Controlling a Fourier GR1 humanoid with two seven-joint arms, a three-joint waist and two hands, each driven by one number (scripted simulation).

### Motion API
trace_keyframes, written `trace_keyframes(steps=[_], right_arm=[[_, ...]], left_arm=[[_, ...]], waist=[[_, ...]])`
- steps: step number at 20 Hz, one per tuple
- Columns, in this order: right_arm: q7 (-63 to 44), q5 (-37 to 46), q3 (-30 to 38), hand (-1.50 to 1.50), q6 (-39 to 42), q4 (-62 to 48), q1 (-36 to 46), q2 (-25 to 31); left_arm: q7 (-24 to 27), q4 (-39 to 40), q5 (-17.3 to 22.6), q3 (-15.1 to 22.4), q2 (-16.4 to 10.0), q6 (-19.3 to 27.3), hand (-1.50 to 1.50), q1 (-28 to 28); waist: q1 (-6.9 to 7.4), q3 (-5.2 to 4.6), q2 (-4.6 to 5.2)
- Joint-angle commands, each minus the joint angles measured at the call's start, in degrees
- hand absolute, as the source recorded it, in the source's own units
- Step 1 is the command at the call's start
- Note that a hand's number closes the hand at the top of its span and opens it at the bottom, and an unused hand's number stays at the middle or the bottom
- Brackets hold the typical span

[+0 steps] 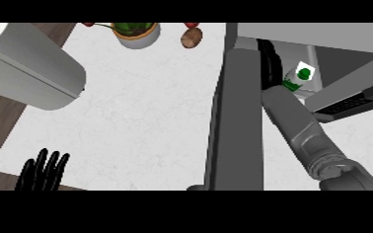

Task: Pick up the milk, place it into the microwave and close the microwave

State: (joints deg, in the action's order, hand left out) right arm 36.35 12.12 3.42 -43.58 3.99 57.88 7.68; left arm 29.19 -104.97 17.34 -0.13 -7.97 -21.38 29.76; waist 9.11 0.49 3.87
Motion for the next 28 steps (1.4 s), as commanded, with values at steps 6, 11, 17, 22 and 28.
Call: trace_keyframes(steps=[6, 11, 17, 22, 28], right_arm=[[9.6, -7.1, 6.8, -1.5, 11.9, 4.4, -5.2, -2.1], [16.0, -10.5, 9.9, -1.5, 19.8, 4.9, -10.0, -3.8], [21.7, -10.8, 10.5, -1.5, 24.4, 3.9, -15.1, -3.4], [26.8, -11.2, 11.0, -1.5, 27.1, 4.4, -19.0, -5.2], [28.2, -10.9, 10.0, -1.5, 36.3, 5.4, -22.5, -4.1]], left_arm=[[1.2, -0.7, 0.0, 0.7, 0.0, -1.5, -1.5, 1.7], [0.8, -3.0, -0.8, 0.9, 0.7, -0.3, -1.5, 3.7], [3.4, -2.1, -1.8, -0.3, 0.1, -1.5, -1.5, 6.9], [0.8, -2.7, -0.9, 0.6, 0.8, -1.1, -1.5, 6.4], [-3.7, -5.9, -4.4, 3.7, 2.8, 2.5, -1.5, 5.3]], waist=[[-2.26, -0.01, -0.83], [-3.88, -0.07, -1.67], [-5.44, -0.27, -2.53], [-6.66, -0.31, -2.92], [-7.93, -0.36, -3.37]])
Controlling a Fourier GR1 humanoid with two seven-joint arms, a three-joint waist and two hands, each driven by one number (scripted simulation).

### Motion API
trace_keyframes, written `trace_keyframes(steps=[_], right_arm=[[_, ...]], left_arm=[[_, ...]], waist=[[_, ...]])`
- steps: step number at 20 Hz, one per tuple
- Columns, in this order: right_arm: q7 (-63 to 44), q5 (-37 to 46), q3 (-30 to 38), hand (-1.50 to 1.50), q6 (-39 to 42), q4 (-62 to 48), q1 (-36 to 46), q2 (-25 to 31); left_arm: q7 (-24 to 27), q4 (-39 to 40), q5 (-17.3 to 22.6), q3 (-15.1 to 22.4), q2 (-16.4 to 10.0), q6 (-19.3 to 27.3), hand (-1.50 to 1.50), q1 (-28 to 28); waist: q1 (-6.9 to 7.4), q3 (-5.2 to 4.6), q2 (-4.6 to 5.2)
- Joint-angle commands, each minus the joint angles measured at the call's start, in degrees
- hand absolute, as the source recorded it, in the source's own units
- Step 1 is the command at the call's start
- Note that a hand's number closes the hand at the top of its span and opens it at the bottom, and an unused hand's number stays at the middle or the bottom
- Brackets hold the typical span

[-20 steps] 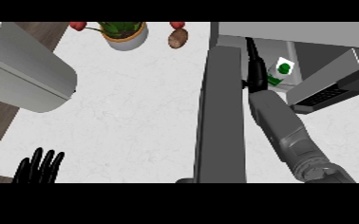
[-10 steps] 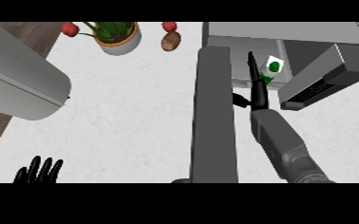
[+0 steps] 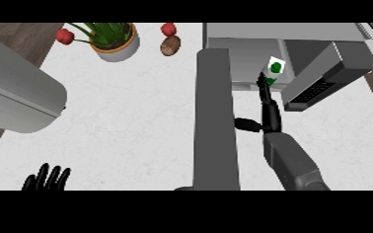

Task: Pick up the milk, place it into the microwave and close the microwave

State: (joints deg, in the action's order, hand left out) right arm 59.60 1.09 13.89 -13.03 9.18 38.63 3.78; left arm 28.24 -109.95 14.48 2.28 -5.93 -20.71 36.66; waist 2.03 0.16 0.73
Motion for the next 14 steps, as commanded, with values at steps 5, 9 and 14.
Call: trace_keyframes(steps=[5, 9, 14], right_arm=[[3.7, 1.2, -3.1, -1.5, 11.2, 4.4, -9.2, 2.3], [3.0, 0.5, -3.6, -1.5, 11.6, 9.7, -13.7, 3.4], [4.3, -0.6, -3.8, -1.5, 11.9, 14.8, -20.7, 3.5]], left_arm=[[1.4, -1.3, -5.5, 3.1, -0.4, -1.4, -1.5, 5.1], [-0.4, 3.2, -2.6, 0.7, -1.5, -2.6, -1.5, -0.6], [2.2, 10.0, -8.5, 6.5, 0.4, -3.6, -1.5, -4.9]], waist=[[-1.94, -0.17, -0.97], [-2.43, -0.21, -0.98], [-2.7, -0.23, -0.99]])
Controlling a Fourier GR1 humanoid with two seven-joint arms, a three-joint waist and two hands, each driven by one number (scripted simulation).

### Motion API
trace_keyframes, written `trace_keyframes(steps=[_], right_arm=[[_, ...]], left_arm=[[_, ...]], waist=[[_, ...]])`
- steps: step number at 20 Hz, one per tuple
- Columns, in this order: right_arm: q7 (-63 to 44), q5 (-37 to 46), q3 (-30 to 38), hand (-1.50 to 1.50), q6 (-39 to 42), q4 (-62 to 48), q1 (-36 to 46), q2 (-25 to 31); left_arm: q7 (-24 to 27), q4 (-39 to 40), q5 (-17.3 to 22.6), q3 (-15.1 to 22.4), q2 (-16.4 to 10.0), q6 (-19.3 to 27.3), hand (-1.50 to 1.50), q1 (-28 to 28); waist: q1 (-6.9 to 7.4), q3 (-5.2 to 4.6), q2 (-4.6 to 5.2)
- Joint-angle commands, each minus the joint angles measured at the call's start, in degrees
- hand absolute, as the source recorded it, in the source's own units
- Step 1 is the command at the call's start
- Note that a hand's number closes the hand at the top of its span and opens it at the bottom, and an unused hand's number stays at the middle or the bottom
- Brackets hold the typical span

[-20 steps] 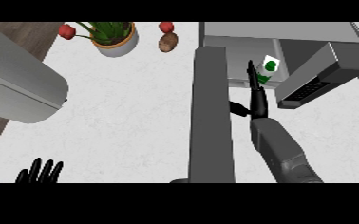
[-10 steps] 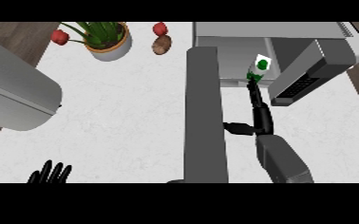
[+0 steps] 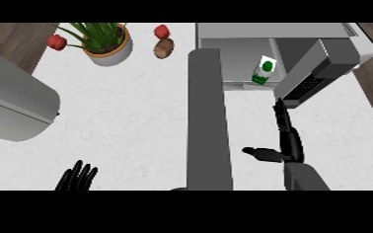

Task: Pick up the milk, place it into the microwave and close the microwave

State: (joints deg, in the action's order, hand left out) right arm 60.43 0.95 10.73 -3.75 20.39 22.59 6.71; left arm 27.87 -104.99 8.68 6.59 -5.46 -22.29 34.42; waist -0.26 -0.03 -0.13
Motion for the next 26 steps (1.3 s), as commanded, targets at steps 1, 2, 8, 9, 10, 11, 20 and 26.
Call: trace_keyframes(steps=[1, 2, 8, 9, 10, 11, 20, 26], right_arm=[[4.2, -1.8, 0.7, 1.5, 5.4, 5.0, -6.4, 4.0], [5.4, -2.2, 1.5, 1.5, 8.1, 3.4, -6.0, 6.5], [0.6, -3.5, 0.9, -1.5, 7.0, 10.9, -12.0, 6.4], [0.3, -4.1, 0.2, -1.5, 7.7, 15.2, -14.7, 5.3], [2.3, -5.4, 2.5, -1.5, 10.2, 11.2, -15.1, 8.7], [1.1, -6.4, 2.5, -1.5, 10.0, 13.9, -16.7, 7.4], [-2.2, -12.0, 5.9, -1.5, 18.7, 18.8, -21.8, 15.0], [-0.6, -12.4, 5.6, -1.5, 21.9, 17.9, -23.4, 17.2]], left_arm=[[-3.2, 1.3, -3.5, 3.7, 0.8, 0.8, -1.5, -4.2], [0.0, 5.2, -4.6, 3.9, 0.2, -1.0, -1.5, -5.2], [-7.2, 4.3, -12.1, 9.8, 0.8, 1.4, 1.5, -11.2], [0.5, 10.2, -14.5, 8.8, -0.5, 0.4, 1.5, -10.9], [-2.9, 9.4, -14.5, 9.1, 0.8, 1.7, 1.5, -14.1], [-2.8, 6.8, -18.2, 13.6, 2.5, 4.0, 1.5, -10.2], [-5.3, 21.4, -16.3, 14.9, 5.4, 17.2, 1.5, -27.7], [-9.0, 32.4, -21.1, 16.3, 5.4, 14.0, 1.5, -39.1]], waist=[[-1.05, -0.03, -0.15], [-0.28, 0.02, 0.1], [-0.27, 0.01, 0.02], [-0.52, -0.07, -0.13], [-0.23, 0.02, 0.09], [-0.14, 0.01, -0.03], [-0.34, -0.01, 0.13], [-1.29, 0.01, 0.31]])
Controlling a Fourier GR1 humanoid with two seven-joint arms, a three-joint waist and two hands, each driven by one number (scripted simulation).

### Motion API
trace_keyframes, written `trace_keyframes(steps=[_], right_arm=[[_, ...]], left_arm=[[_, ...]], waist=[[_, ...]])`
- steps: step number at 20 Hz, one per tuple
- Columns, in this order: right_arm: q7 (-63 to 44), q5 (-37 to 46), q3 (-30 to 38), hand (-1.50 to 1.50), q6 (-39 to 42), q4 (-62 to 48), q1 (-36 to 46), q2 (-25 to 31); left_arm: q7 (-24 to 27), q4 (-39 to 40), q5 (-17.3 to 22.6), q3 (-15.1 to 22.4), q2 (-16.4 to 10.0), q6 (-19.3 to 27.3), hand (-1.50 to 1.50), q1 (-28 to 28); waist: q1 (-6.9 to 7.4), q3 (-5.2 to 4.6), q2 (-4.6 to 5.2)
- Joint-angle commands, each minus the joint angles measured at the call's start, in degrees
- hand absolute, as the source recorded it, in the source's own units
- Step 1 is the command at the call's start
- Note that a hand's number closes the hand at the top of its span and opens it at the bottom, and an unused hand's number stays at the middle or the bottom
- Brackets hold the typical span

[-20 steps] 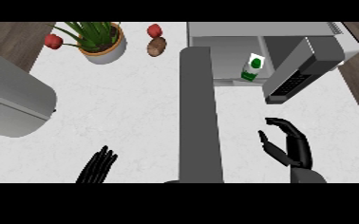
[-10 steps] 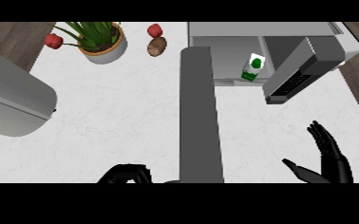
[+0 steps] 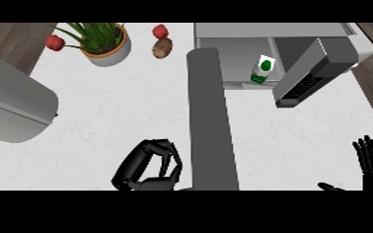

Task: Pick up the milk, place it into the microwave and close the microwave

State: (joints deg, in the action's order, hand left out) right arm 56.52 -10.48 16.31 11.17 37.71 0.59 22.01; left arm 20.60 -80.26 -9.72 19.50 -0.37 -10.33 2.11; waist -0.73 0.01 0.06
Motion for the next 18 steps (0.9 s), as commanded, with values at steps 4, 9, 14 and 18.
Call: trace_keyframes(steps=[4, 9, 14, 18], right_arm=[[3.1, -2.0, 0.2, -1.5, 9.7, 0.5, -2.2, 3.5], [3.1, -3.0, 0.0, -1.5, 9.7, 2.0, -2.2, 4.3], [2.9, -3.8, -0.5, -1.5, 11.2, 3.5, 0.8, 5.7], [5.3, -3.4, -2.7, -1.5, 11.3, 6.0, -1.9, 3.5]], left_arm=[[-10.5, 8.8, -2.9, 7.9, 0.3, -6.0, 1.5, -8.2], [-10.9, 17.9, -1.4, 17.4, 0.4, -5.2, 1.5, -11.2], [-6.4, 23.6, 3.8, 26.9, 0.4, 4.6, 1.5, -18.4], [-3.8, 22.3, 12.2, 33.4, 0.4, 12.6, 1.5, -20.8]], waist=[[-0.66, 0.07, 0.05], [-1.03, 0.01, 0.14], [-1.63, -0.04, 0.31], [-2.71, -0.08, 0.41]])
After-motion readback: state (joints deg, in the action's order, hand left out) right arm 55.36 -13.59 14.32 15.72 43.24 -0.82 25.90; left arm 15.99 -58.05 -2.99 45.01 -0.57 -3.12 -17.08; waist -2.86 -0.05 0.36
